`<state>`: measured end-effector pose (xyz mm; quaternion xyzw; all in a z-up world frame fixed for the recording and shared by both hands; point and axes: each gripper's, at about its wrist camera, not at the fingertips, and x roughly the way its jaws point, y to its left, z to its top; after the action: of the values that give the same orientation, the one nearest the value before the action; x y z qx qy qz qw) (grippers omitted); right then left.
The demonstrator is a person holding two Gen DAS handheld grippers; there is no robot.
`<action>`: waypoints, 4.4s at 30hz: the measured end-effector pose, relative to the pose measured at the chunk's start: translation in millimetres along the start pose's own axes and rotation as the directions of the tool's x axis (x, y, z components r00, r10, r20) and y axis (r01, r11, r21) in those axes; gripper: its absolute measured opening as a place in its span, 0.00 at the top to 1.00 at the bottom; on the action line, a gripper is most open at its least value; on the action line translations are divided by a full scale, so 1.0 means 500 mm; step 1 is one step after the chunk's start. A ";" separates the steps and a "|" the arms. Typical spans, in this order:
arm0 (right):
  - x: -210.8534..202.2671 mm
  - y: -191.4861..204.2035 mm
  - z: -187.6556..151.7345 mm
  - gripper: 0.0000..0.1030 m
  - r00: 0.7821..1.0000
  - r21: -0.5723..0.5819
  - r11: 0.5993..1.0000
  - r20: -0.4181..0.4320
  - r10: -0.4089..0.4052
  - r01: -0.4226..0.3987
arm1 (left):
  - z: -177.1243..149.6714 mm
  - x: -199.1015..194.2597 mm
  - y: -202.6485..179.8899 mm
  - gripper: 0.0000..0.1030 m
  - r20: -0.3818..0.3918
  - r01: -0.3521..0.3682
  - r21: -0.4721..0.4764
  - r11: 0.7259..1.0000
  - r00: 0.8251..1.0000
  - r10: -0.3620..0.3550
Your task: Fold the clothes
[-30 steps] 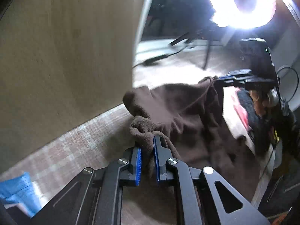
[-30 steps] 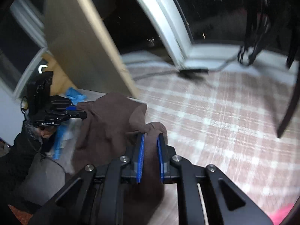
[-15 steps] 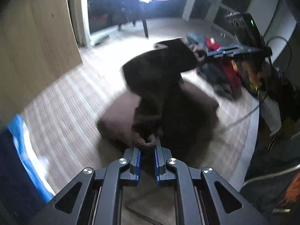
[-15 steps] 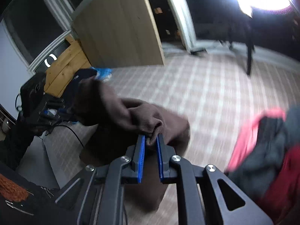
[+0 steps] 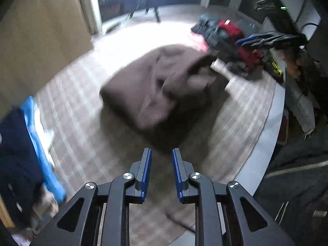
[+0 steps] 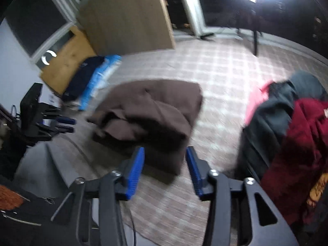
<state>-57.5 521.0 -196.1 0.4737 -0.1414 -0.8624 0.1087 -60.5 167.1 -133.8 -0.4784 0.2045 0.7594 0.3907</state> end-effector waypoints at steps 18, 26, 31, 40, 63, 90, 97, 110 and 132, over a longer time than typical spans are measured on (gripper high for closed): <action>0.157 -0.017 0.041 0.51 0.992 -0.043 0.996 -0.094 -0.087 0.083 | 0.165 0.231 -0.082 0.72 0.032 0.167 -0.161 0.973 0.986 -0.164; 0.138 -0.035 0.073 0.58 0.994 -0.018 1.000 -0.112 0.009 -0.011 | 0.153 0.195 -0.112 0.97 0.146 0.214 -0.143 0.966 0.970 -0.193; 0.132 -0.070 0.098 0.58 0.982 0.134 0.987 -0.153 0.107 -0.087 | 0.119 0.169 -0.134 0.96 0.112 0.238 -0.038 0.971 0.966 -0.232; 0.078 0.017 0.046 0.58 0.993 -0.059 0.998 -0.121 -0.016 0.009 | 0.131 0.161 -0.086 0.85 0.168 0.271 -0.219 0.937 0.957 -0.237; 0.103 -0.011 0.021 0.58 0.989 -0.040 0.999 -0.147 -0.028 0.023 | 0.103 0.214 -0.143 1.00 0.067 0.268 -0.199 0.943 0.963 -0.260; 0.118 0.129 0.032 0.93 0.973 -0.221 0.975 -0.227 -0.047 -0.004 | 0.050 0.156 -0.015 0.87 0.002 0.062 -0.135 0.989 0.998 -0.062; 0.057 0.090 -0.011 0.96 0.965 -0.107 0.992 -0.259 0.033 -0.063 | 0.044 0.081 -0.037 0.77 0.036 0.069 -0.113 0.991 0.997 -0.065; 0.171 0.156 0.000 0.62 0.962 -0.251 0.968 -0.261 -0.077 0.010 | 0.098 0.187 -0.040 0.81 -0.018 0.022 -0.011 1.000 1.000 -0.022; 0.131 -0.040 0.148 0.74 0.999 -0.043 0.999 -0.047 0.023 -0.025 | 0.164 0.237 -0.112 0.64 0.057 0.299 -0.315 0.901 0.953 -0.296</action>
<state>-155.6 529.0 -216.6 0.4894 -0.1257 -0.8527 0.1325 -90.9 304.6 -197.5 -0.5580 0.0016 0.7158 0.4199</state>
